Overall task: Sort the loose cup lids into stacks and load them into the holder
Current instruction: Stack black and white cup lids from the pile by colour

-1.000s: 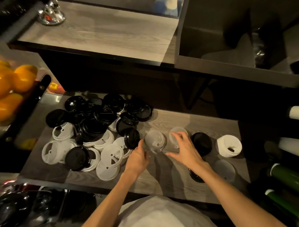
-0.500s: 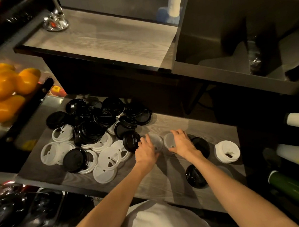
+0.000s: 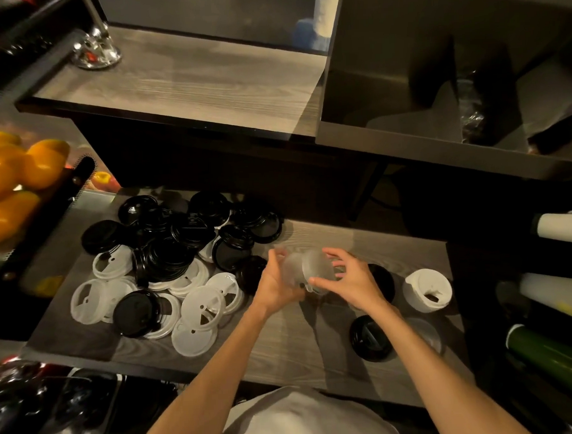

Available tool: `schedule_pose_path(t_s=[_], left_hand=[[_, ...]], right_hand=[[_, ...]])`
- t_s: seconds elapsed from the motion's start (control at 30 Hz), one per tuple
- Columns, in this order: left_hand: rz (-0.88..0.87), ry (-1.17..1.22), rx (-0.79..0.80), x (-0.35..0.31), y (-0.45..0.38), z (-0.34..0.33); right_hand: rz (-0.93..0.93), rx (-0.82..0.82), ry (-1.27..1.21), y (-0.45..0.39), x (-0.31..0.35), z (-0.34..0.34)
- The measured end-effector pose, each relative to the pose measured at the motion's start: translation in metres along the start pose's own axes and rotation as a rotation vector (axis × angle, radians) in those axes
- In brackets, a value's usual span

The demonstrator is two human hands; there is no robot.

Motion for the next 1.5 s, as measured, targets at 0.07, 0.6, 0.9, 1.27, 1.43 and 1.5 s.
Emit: schedule_pose_path(t_s=[0.07, 0.6, 0.9, 1.27, 1.43, 1.5], left_hand=[[0.03, 0.238, 0.016, -0.009, 0.004, 0.002], [0.271, 1.036, -0.139, -0.063, 0.032, -0.013], [0.243, 1.25, -0.136, -0.086, 0.036, -0.02], [0.263, 1.47, -0.055, -0.1, 0.047, -0.039], [0.266, 1.405, 0.0, -0.107, 0.049, -0.05], [0.286, 1.321, 0.02, -0.109, 0.05, -0.062]], right_hand=[[-0.005, 0.037, -0.089, 0.002, 0.001, 0.002], [0.325, -0.104, -0.012, 0.075, 0.077, 0.011], [0.439, -0.174, 0.132, 0.105, 0.097, 0.027], [0.437, -0.101, 0.199, 0.119, 0.093, 0.032], [0.432, -0.12, 0.267, 0.121, 0.082, 0.039], [0.405, -0.122, 0.266, 0.122, 0.071, 0.05]])
Point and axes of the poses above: each hand's wrist, its own y-axis away from the middle knuckle, its own z-axis out of the back of the hand, x = y × z, the point moved 10 cm from there along -y, towards the middle knuckle, and after that the axes turned 13 degrees about -z, right-handed, at the moved point
